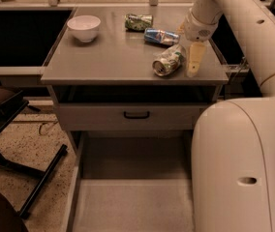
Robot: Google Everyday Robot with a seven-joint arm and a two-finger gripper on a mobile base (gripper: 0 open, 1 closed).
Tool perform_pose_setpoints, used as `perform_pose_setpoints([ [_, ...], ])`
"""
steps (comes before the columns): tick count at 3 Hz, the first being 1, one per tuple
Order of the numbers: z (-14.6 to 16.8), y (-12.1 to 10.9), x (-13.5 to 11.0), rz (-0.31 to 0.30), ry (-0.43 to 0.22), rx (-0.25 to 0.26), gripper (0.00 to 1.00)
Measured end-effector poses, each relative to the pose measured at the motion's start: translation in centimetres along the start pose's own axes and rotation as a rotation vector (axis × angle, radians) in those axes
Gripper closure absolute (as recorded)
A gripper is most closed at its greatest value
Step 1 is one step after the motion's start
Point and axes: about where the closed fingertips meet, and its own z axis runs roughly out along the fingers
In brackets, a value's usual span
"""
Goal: Place 7up can into middle drawer
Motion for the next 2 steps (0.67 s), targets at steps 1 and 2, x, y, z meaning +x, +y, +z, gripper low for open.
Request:
perform_pose_setpoints([
  [1,-0.5,-0.4,-2.1,-0.064,-0.019,0.003,0.00],
  [2,-1.2,-1.1,-4.2,-0.129,-0.015,0.004,0.00],
])
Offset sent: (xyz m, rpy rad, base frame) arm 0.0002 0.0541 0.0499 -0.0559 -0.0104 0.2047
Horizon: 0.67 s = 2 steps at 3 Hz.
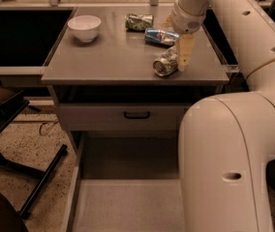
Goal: Place 7up can into middle drawer
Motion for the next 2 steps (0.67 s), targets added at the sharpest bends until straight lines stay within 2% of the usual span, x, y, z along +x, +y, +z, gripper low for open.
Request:
perform_pose_setpoints([
  [1,0.12,-0.59,-1.33,-0.048,0.004,-0.011,0.00],
  [2,1.03,-0.62,-1.43,-0.061,0.017,-0.042,0.00],
])
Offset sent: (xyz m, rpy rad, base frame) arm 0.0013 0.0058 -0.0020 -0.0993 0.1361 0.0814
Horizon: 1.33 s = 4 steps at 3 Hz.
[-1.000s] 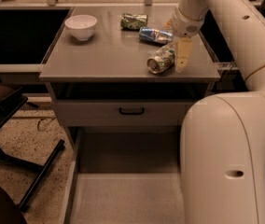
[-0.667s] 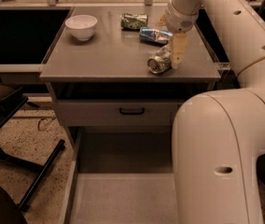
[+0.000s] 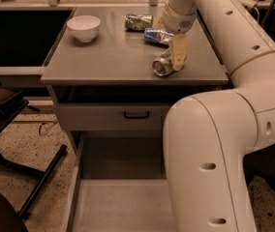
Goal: Place 7up can into middle drawer
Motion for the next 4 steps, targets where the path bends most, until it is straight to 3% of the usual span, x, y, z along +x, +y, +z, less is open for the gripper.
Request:
perform_pose_setpoints([
  [2,2.4,0.3,2.0,0.052,0.015,-0.041,0.00],
  [4,3.3,-1.4,1.9,0.050,0.012,0.017,0.40],
])
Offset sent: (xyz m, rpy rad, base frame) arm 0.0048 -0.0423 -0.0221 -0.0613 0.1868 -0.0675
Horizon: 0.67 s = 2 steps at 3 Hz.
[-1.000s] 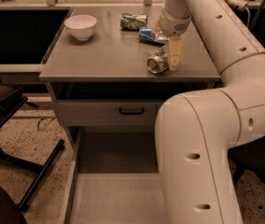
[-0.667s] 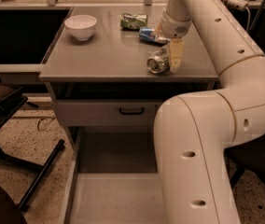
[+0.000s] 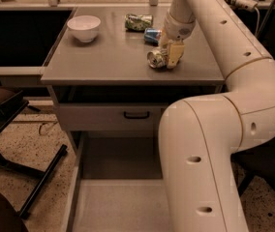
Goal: Place 7up can into middle drawer
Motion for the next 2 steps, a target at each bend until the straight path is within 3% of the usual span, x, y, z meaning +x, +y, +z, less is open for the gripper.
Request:
perform_pose_setpoints([
  [1,0.4,-0.5,-0.1,-0.001,-0.002,0.016,0.64],
  [2,-0.8,-1.2,-0.3,0.034,-0.039,0.080,0.87],
])
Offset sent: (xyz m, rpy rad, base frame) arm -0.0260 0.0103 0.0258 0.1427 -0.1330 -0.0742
